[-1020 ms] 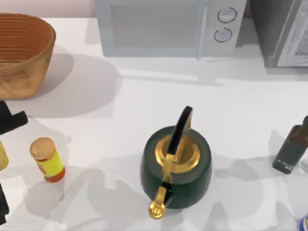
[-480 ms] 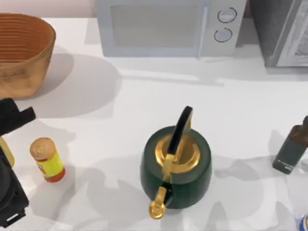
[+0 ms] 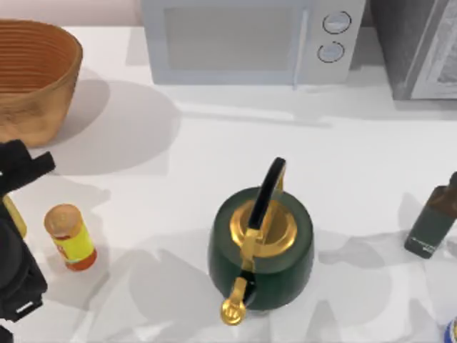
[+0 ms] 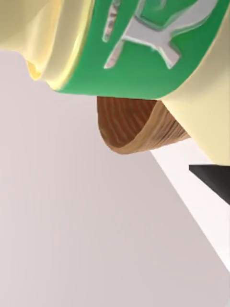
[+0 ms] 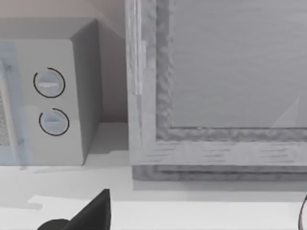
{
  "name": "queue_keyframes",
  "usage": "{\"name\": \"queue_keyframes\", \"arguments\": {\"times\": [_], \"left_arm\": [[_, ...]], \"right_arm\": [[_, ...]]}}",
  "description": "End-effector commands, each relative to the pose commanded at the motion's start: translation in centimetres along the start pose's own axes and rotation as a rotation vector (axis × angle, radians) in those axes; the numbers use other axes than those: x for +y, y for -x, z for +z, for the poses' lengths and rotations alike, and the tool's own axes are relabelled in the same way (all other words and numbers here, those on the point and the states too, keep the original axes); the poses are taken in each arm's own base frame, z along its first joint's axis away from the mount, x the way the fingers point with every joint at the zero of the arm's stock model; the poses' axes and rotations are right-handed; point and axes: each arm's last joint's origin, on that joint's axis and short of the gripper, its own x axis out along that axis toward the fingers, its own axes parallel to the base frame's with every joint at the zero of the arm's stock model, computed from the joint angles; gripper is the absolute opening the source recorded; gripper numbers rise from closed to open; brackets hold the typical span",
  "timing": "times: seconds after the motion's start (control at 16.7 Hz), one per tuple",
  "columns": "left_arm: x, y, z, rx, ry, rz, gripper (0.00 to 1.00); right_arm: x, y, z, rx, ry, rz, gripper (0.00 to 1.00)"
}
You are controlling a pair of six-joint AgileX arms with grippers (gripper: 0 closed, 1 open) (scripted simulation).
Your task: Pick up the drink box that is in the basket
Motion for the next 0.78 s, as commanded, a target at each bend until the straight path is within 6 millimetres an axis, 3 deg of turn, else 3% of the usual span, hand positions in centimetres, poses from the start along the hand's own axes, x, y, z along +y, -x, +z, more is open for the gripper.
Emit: {"name": "queue_keyframes", "arguments": {"times": [0.36, 0.66, 0.78], "left_arm": [[0.5, -2.1, -2.9, 0.004, -0.013, -0.008, 0.0], [0.6, -2.3, -3.1, 0.005, -0.015, -0.009, 0.0], [0.6, -2.3, -3.1, 0.005, -0.015, -0.009, 0.15]], "right_arm": [[0.0, 0.0, 0.0, 0.0, 0.0, 0.0, 1.0], [0.0, 0.0, 0.0, 0.0, 0.0, 0.0, 1.0], [0.0, 0.0, 0.0, 0.0, 0.0, 0.0, 1.0]]}}
